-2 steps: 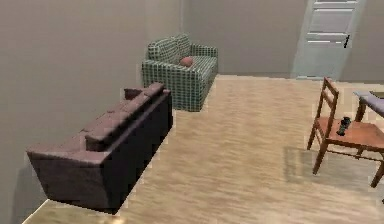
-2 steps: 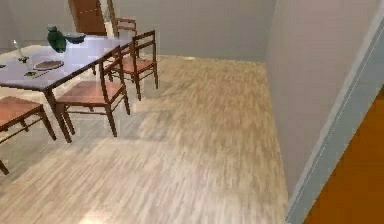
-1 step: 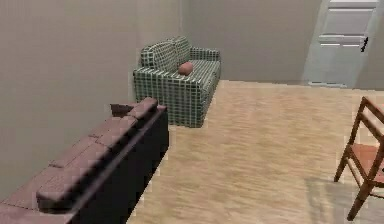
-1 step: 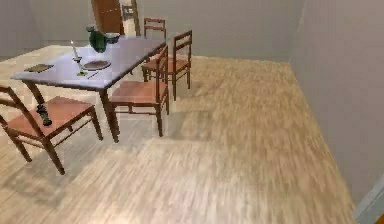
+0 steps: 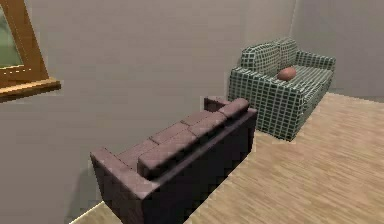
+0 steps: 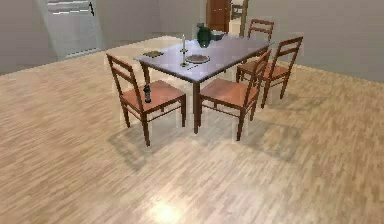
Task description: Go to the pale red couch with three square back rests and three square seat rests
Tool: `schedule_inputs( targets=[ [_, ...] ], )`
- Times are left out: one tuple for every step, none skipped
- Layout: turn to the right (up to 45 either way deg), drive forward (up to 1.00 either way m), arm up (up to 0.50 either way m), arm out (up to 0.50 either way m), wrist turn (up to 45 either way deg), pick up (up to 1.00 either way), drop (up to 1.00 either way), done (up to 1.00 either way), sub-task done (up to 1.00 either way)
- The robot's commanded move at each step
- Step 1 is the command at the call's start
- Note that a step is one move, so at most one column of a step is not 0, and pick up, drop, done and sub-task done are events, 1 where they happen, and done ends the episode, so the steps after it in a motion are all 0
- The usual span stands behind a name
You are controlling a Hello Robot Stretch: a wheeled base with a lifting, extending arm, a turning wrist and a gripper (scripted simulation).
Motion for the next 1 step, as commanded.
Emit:
schedule_inputs(
  targets=[
    [0.0,0.00,0.00,0.00,0.0,0.00,0.00,1.00,0.00]
  ],
)
